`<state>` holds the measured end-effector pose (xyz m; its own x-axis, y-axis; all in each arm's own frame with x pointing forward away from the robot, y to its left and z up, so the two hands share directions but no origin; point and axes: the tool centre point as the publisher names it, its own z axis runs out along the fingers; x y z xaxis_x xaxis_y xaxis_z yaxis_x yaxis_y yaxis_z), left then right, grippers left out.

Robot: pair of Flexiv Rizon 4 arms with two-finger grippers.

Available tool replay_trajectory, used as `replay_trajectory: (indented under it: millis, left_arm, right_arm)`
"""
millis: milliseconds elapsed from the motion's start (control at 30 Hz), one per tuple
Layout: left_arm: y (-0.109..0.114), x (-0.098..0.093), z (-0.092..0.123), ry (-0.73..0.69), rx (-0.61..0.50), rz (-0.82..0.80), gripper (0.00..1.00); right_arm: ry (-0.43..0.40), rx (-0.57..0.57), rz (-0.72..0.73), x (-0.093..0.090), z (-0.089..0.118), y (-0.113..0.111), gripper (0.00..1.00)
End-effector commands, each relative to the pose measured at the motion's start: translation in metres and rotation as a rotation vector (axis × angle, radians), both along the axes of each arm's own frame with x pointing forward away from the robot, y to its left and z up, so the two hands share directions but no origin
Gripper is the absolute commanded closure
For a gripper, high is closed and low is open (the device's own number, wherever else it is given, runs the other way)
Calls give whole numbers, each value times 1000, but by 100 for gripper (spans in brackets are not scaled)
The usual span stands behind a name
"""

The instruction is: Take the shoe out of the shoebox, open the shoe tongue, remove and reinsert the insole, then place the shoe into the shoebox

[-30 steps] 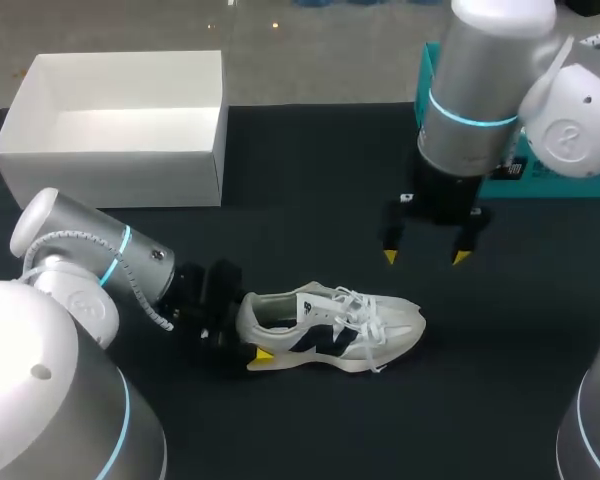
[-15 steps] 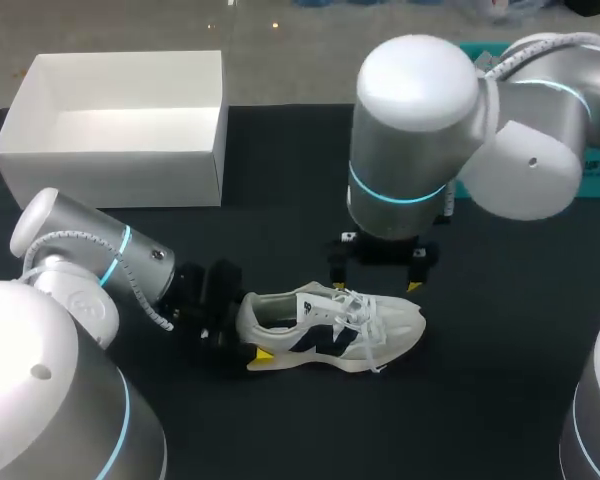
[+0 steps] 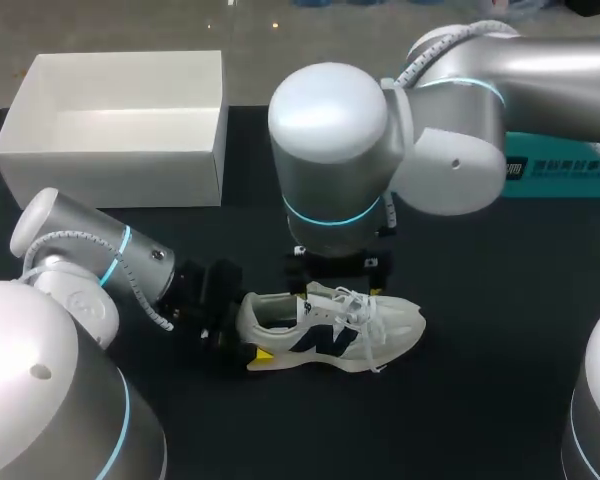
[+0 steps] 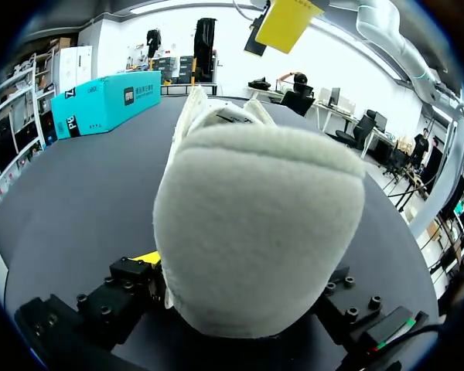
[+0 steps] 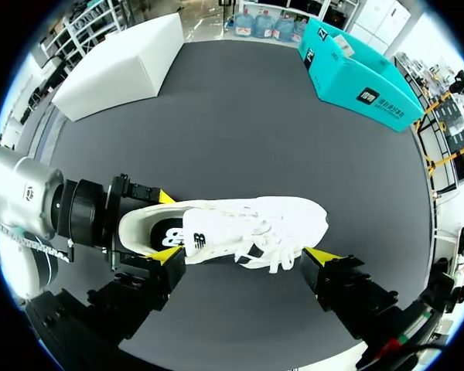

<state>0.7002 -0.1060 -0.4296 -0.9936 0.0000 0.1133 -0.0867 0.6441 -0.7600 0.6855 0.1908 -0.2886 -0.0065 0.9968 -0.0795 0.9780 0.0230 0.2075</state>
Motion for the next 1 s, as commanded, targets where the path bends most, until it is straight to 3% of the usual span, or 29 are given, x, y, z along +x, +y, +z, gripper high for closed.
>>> replay_trajectory:
  millis: [33,300,600,667,900,1000]
  left_arm:
    - [-3,-4,-5,2,8,0,100]
    - [-3,-4,-5,2,8,0,100]
    - [-3,-4,-5,2,8,0,100]
    - [-3,-4,-5,2,8,0,100]
    - [-3,-4,-5,2,8,0,100]
    - [-3,-4,-5,2,8,0,100]
  right_arm:
    - [-14,-115,-46,-7,-16,27,0]
    - [17,-118,-37,-8,-30,35,0]
    - [5,-226,-31,-9,-40,46,4]
    - [6,-228,-33,-8,-40,45,11]
    - [35,-268,-54,-1,-48,38,49]
    - [47,-272,-57,0,-50,39,50]
